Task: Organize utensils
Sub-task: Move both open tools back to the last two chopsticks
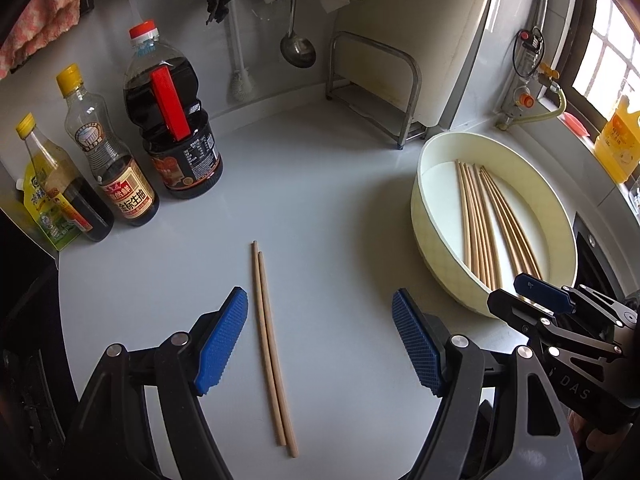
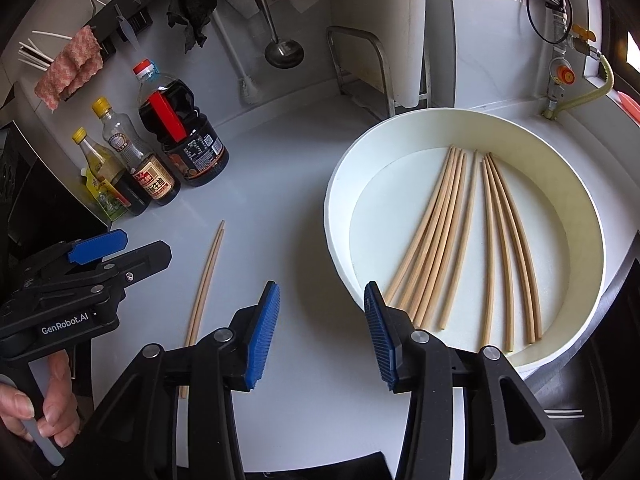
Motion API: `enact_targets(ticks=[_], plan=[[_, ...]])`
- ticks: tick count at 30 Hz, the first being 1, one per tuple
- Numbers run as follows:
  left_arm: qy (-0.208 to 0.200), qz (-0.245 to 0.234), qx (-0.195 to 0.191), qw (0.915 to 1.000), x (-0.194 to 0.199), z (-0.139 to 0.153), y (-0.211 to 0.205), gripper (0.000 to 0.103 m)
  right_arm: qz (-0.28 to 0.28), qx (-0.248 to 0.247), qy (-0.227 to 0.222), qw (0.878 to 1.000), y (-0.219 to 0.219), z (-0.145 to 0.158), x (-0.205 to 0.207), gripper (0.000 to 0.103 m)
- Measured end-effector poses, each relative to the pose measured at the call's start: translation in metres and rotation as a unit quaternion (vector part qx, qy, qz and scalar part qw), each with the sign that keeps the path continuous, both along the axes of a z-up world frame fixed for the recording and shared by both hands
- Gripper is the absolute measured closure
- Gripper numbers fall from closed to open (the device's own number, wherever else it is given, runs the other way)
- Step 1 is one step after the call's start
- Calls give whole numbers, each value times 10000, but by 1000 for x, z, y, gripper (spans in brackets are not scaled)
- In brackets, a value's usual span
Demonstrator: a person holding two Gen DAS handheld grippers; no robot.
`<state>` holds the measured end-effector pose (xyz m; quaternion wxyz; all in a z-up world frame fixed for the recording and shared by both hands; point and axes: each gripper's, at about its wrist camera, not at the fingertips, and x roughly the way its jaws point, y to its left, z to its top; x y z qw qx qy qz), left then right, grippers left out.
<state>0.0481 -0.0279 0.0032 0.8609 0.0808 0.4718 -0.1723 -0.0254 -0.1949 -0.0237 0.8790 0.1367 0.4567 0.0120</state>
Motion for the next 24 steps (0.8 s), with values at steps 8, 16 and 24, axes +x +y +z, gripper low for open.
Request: enact_targets(ticks=[8,16,24], plan=[[77,150,-33,9999,3,-9,33,29,119,-58,72,9999,30,-6,6,58],[122,408,-45,9991,8,-21,70,29,338,-173,165,9991,61,-11,14,58],[239,744,-33,9969,11,-37,103,29,662,-219,298,9971,90,-21,27,55]])
